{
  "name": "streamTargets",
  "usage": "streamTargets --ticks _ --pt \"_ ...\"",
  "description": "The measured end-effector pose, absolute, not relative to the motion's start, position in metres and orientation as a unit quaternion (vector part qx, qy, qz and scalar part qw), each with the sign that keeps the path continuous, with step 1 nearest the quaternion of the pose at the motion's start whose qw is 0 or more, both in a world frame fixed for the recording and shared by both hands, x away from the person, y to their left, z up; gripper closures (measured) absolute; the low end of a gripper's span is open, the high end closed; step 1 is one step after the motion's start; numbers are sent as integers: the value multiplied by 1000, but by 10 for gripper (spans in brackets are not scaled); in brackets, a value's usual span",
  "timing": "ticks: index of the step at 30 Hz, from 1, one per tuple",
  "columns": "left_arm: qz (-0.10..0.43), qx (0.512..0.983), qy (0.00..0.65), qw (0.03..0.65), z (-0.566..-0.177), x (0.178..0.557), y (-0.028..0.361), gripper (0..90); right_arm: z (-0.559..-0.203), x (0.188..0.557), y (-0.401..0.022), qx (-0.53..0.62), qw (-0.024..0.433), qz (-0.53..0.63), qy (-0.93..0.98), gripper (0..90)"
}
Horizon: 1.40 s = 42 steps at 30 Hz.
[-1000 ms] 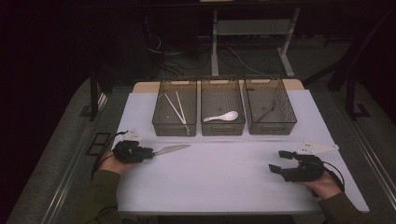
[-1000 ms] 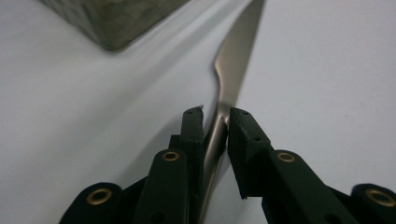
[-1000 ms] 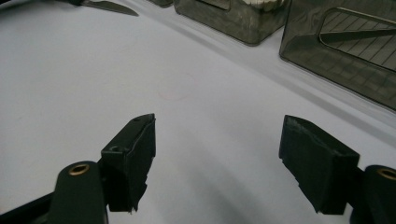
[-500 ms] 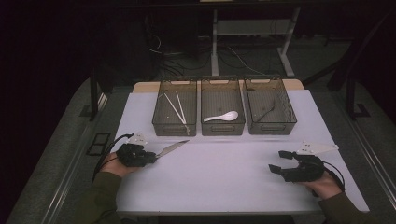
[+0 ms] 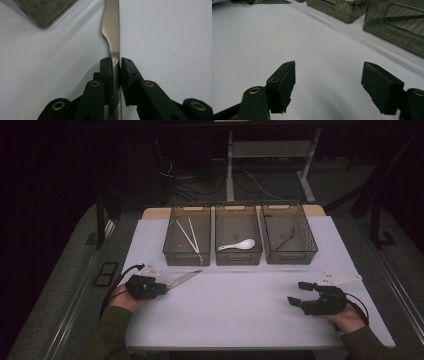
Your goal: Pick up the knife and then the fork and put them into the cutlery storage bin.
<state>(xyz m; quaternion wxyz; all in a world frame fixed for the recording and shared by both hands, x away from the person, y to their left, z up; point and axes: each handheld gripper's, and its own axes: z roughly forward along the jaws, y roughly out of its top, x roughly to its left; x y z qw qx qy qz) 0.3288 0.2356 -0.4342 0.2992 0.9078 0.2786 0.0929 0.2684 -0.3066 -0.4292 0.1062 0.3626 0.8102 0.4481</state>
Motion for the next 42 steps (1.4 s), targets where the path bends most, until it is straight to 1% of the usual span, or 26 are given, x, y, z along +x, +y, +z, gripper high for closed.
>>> streamTargets --ticks 8,16,27,30,36,38,42 --pt "79 905 272 317 -430 320 237 791 -429 268 -306 363 106 449 810 274" --pt "76 886 264 373 -414 310 228 791 -427 268 -303 365 101 449 809 275" --pt "88 870 231 426 -389 301 184 793 -417 268 -286 351 92 461 809 266" --pt "95 864 231 437 -383 300 171 793 -412 270 -280 346 90 467 809 259" --pt "92 847 244 464 -377 302 149 793 -402 278 -268 336 81 476 809 236" --pt "96 845 247 464 -377 303 140 793 -397 280 -262 331 76 480 809 252" --pt "104 845 249 461 -379 304 122 793 -387 283 -250 321 68 500 802 342"
